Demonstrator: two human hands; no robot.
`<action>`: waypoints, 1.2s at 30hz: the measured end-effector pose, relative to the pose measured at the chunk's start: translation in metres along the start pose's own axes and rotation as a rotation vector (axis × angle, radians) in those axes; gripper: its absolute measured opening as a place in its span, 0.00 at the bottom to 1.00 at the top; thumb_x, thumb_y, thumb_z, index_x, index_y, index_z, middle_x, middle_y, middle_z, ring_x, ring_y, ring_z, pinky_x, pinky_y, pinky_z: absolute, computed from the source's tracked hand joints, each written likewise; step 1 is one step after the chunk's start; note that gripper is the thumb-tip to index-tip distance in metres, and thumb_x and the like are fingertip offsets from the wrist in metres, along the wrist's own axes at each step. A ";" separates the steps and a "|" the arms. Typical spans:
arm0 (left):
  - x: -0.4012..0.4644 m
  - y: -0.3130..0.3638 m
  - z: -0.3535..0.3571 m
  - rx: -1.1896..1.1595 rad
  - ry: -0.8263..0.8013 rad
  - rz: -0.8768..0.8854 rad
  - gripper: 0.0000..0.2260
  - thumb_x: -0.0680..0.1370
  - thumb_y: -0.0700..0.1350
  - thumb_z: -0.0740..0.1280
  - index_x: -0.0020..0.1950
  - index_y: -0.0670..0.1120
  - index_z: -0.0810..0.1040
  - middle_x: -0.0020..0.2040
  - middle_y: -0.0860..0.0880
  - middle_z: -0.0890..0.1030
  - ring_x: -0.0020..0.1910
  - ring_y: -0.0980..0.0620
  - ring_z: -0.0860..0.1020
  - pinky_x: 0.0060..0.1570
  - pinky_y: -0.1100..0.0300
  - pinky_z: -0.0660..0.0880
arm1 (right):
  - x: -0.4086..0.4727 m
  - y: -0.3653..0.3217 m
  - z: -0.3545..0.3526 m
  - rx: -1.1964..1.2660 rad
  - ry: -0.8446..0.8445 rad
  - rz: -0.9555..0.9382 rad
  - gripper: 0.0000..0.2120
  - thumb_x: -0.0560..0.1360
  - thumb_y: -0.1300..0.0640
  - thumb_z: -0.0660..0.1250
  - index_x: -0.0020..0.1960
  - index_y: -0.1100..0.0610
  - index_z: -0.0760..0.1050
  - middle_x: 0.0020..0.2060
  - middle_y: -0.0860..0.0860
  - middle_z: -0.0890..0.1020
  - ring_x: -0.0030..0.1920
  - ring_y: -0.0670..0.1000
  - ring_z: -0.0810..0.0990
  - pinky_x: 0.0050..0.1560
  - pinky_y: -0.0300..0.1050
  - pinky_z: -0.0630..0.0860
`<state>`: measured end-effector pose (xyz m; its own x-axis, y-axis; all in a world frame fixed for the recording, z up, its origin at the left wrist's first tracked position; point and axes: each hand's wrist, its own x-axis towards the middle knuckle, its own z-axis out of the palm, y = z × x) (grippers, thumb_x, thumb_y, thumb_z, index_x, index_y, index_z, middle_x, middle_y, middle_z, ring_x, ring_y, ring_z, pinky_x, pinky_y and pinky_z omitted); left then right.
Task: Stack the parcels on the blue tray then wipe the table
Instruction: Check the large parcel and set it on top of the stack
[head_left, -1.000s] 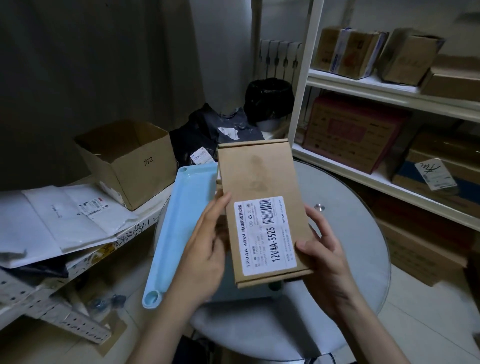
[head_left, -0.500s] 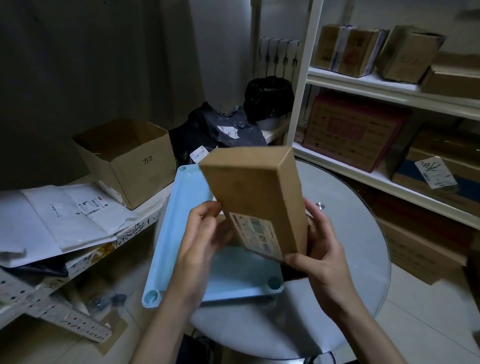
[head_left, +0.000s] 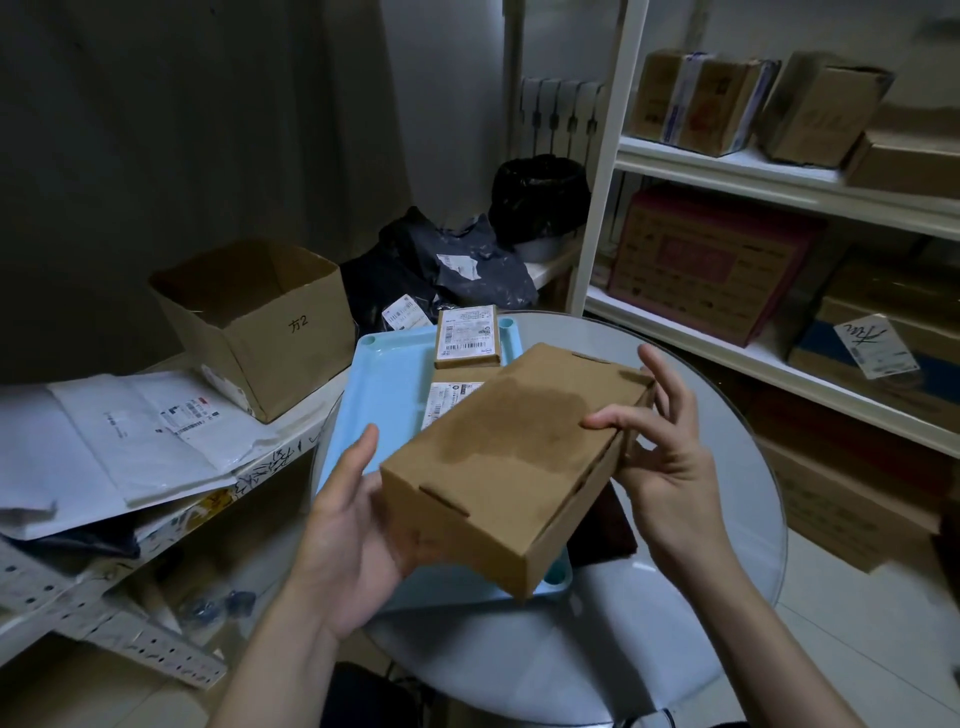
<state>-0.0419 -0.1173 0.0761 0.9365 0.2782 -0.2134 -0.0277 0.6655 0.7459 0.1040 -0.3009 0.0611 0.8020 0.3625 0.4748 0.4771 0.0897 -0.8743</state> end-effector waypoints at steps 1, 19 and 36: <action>-0.001 -0.003 -0.004 0.018 -0.021 -0.025 0.22 0.72 0.61 0.63 0.48 0.47 0.88 0.43 0.45 0.86 0.37 0.49 0.84 0.35 0.55 0.81 | -0.001 0.004 0.001 -0.026 -0.009 -0.014 0.36 0.67 0.82 0.67 0.42 0.37 0.84 0.75 0.50 0.63 0.72 0.35 0.62 0.68 0.30 0.63; 0.011 -0.032 -0.016 0.220 0.123 0.203 0.31 0.63 0.39 0.75 0.66 0.44 0.73 0.58 0.43 0.83 0.53 0.48 0.83 0.45 0.61 0.79 | -0.021 -0.007 0.025 0.130 0.001 0.425 0.19 0.79 0.59 0.66 0.65 0.41 0.72 0.56 0.37 0.80 0.58 0.42 0.80 0.58 0.52 0.80; 0.002 -0.034 0.025 0.963 0.133 0.665 0.22 0.74 0.56 0.69 0.66 0.63 0.69 0.74 0.65 0.65 0.74 0.61 0.62 0.69 0.69 0.61 | -0.021 -0.030 0.022 1.183 -0.253 0.676 0.25 0.66 0.50 0.75 0.62 0.57 0.81 0.62 0.60 0.81 0.59 0.58 0.82 0.56 0.54 0.80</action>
<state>-0.0300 -0.1562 0.0661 0.7920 0.4811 0.3758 -0.1681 -0.4199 0.8919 0.0647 -0.2905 0.0748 0.6054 0.7958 0.0093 -0.6615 0.5096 -0.5502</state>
